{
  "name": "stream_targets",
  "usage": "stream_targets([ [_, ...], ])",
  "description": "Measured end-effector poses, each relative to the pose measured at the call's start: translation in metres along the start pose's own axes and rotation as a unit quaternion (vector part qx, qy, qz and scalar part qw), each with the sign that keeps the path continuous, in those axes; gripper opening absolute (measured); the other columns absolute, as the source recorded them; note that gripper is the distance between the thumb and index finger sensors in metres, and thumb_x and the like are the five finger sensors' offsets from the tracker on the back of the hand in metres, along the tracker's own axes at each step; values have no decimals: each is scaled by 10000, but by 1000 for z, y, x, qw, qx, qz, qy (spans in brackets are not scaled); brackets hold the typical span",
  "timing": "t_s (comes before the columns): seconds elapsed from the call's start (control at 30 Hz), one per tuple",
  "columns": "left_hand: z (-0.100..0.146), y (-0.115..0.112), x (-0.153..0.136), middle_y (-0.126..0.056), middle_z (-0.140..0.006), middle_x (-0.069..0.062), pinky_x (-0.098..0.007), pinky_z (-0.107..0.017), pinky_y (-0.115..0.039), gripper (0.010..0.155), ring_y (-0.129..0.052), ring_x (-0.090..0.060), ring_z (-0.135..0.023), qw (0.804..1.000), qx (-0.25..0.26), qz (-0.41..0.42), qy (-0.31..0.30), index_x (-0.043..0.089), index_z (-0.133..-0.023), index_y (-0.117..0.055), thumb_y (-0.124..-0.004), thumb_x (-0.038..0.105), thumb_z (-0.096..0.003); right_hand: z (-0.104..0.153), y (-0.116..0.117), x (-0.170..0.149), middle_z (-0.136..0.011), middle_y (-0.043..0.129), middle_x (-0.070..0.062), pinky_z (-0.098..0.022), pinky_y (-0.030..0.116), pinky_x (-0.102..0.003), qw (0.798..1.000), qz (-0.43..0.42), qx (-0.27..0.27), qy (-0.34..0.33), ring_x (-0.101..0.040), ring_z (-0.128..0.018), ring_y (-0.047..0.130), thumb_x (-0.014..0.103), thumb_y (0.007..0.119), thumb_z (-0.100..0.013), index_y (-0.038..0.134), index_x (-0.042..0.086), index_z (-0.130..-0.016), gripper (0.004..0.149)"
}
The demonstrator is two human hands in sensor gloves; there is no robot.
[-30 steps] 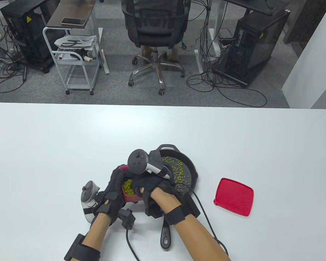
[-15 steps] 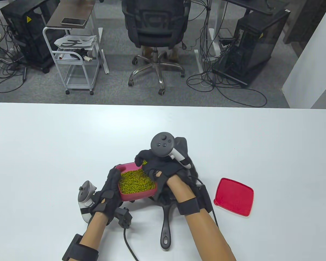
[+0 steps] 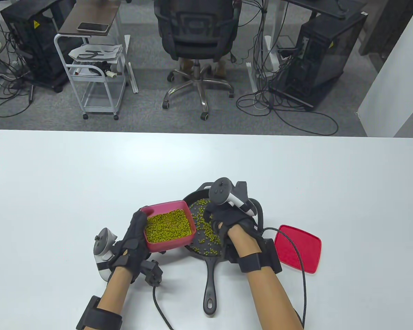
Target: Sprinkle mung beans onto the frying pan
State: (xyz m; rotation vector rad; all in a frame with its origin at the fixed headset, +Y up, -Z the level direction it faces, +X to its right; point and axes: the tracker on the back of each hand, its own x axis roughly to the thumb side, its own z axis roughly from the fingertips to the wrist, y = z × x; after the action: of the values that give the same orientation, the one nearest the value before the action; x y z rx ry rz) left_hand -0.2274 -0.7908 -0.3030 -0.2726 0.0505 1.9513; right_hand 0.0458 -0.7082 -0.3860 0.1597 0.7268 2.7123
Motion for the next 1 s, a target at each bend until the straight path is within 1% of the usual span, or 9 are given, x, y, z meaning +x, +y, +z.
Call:
stream_targets([
  [0.13, 1, 1, 2, -480, -1103, -229, -412, -354, -889, 791, -875, -416, -660, 1000, 1, 5, -2, 268, -1130, -296, -546, 738, -545, -8, 15, 9, -952, 788, -150, -362, 926, -310, 999, -22, 21, -21, -424, -670, 889, 123, 860, -510, 801, 234, -894, 405],
  [0.27, 3, 4, 2, -482, -1102, -229, -411, -354, -889, 791, -876, -414, -660, 1000, 6, 10, -4, 268, -1129, -298, -545, 739, -544, -21, 22, 21, -945, 802, -150, -359, 928, -314, 998, -51, 22, -29, -426, -665, 895, 125, 854, -513, 804, 228, -900, 404],
  [0.37, 3, 5, 4, -482, -1102, -228, -410, -355, -890, 789, -877, -413, -660, 1000, 8, 14, -6, 269, -1129, -297, -544, 739, -546, -30, 22, 27, -978, 781, -160, -395, 925, -330, 997, -62, 13, -35, -437, -703, 883, 128, 848, -515, 795, 218, -924, 422],
  [0.43, 3, 6, 4, -480, -1102, -229, -410, -354, -890, 791, -877, -413, -659, 1000, 10, 18, -7, 268, -1130, -296, -544, 739, -544, -37, 20, 31, -988, 770, -166, -422, 917, -351, 996, -77, -16, -35, -451, -731, 867, 131, 844, -516, 795, 212, -928, 422],
  [0.6, 4, 6, 5, -480, -1103, -228, -409, -356, -890, 789, -875, -412, -662, 1000, 11, 20, -6, 269, -1130, -293, -542, 739, -548, -48, 11, 30, -1070, 679, -197, -547, 844, -459, 995, -86, -30, -29, -491, -869, 762, 189, 814, -535, 763, 214, -964, 433],
  [0.67, 4, 7, 6, -478, -1104, -228, -409, -356, -890, 792, -876, -412, -662, 1000, 12, 24, -6, 269, -1130, -292, -540, 741, -545, -49, 8, 26, -1093, 645, -213, -565, 811, -495, 994, -106, -21, -27, -515, -894, 717, 252, 803, -548, 733, 205, -995, 455],
  [0.73, 4, 8, 7, -478, -1104, -228, -407, -358, -890, 792, -876, -410, -663, 1000, 14, 27, -7, 268, -1130, -292, -540, 741, -545, -47, 5, 21, -1126, 581, -238, -593, 764, -539, 992, -120, -13, -28, -540, -933, 643, 343, 756, -566, 693, 203, -1029, 488],
  [0.8, 4, 9, 7, -477, -1104, -228, -409, -358, -890, 791, -875, -411, -664, 999, 18, 28, -7, 269, -1130, -290, -540, 740, -546, -43, 0, 16, -1143, 545, -245, -611, 731, -572, 990, -133, -16, -39, -549, -958, 594, 392, 733, -570, 669, 204, -1048, 517],
  [1.0, 4, 9, 7, -477, -1103, -230, -411, -358, -889, 791, -874, -414, -664, 1000, 24, 19, -4, 269, -1129, -292, -544, 738, -545, -20, -20, 6, -1143, 545, -256, -614, 714, -585, 986, -150, -15, -65, -561, -954, 588, 424, 712, -579, 663, 195, -1055, 530],
])
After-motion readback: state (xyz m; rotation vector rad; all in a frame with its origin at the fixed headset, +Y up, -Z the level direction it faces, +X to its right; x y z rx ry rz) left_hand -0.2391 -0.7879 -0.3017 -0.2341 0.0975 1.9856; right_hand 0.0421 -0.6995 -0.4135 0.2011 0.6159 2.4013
